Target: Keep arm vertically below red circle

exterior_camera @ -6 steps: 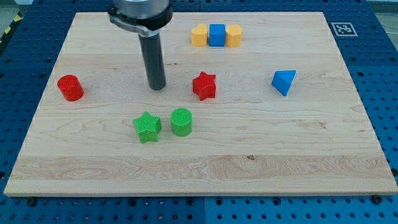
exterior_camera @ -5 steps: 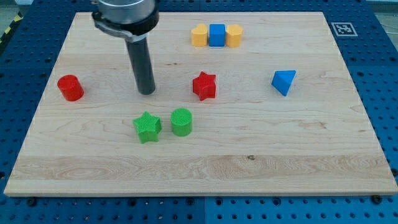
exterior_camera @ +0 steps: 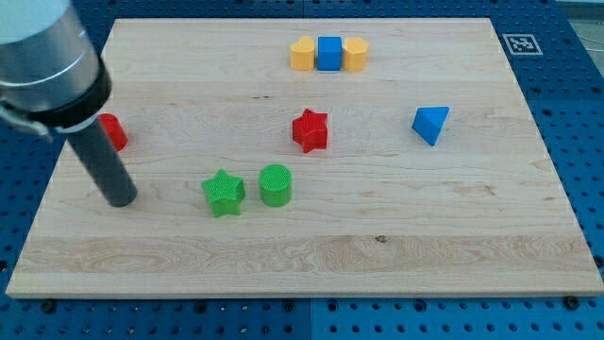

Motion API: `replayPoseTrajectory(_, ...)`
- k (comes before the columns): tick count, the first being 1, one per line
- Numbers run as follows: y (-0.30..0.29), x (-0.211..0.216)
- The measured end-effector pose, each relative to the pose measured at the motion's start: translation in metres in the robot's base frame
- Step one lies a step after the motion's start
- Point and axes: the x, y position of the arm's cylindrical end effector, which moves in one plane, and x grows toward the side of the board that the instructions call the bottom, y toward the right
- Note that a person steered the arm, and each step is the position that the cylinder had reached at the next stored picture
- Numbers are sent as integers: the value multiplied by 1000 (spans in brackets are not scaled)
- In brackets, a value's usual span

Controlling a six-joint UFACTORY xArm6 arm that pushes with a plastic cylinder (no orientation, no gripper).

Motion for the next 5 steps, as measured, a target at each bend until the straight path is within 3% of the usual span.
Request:
replayPoseTrajectory(3, -30, 11)
replayPoseTrajectory(5, -30, -9)
